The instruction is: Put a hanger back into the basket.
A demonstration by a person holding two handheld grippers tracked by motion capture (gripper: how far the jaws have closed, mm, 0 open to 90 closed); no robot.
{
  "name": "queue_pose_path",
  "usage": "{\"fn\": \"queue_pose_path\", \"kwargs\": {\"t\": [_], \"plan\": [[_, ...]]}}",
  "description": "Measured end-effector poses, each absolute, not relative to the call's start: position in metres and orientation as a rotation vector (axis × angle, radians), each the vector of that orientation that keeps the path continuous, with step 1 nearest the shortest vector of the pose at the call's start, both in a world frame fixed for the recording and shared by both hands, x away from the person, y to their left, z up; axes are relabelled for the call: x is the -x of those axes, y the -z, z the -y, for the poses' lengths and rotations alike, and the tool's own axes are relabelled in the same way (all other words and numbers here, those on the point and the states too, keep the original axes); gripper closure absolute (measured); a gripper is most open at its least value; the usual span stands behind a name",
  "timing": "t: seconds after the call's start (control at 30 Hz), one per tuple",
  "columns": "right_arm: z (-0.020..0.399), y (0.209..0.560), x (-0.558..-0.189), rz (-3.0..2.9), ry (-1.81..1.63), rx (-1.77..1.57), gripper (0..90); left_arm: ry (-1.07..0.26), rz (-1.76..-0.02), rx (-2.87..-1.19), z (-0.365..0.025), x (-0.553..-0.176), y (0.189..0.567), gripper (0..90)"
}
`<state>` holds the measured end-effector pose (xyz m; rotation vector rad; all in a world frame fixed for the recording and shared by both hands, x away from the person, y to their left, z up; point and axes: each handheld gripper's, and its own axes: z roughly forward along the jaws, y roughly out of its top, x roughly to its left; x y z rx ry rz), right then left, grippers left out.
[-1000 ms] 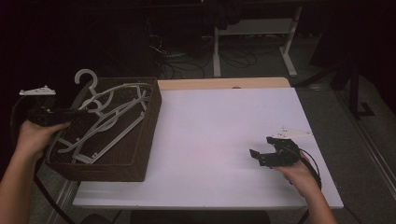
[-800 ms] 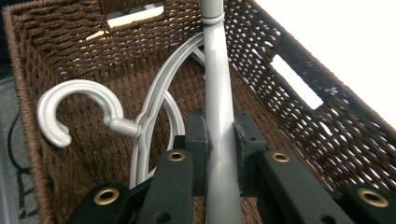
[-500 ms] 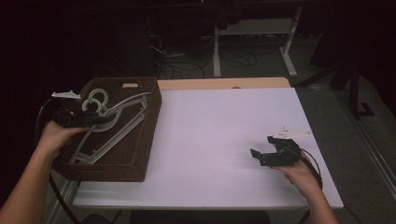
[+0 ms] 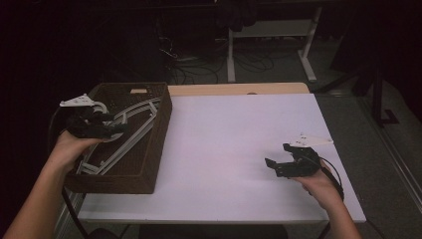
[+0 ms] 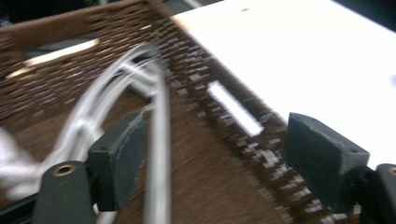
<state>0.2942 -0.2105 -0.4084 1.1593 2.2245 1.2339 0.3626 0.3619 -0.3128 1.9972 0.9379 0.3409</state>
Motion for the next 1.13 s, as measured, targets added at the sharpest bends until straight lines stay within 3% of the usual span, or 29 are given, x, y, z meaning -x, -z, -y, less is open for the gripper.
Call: {"fn": "queue_pose_path", "kwargs": {"t": [0.47,0.8,1.13], "plan": [[0.2,0.367,-0.292,-2.267,-1.349,-1.022,6.9,-0.228,-0.683,-1.957,-0.298,-0.33,0.325,12.9],[0.201,0.347,-0.293,-2.282,-1.359,-0.949,4.7,-0.183,-0.624,-2.005,-0.287,-0.323,0.341,2.4],[0.2,0.344,-0.293,-2.286,-1.36,-0.926,4.7,-0.182,-0.61,-2.001,-0.287,-0.321,0.341,2.5]]}}
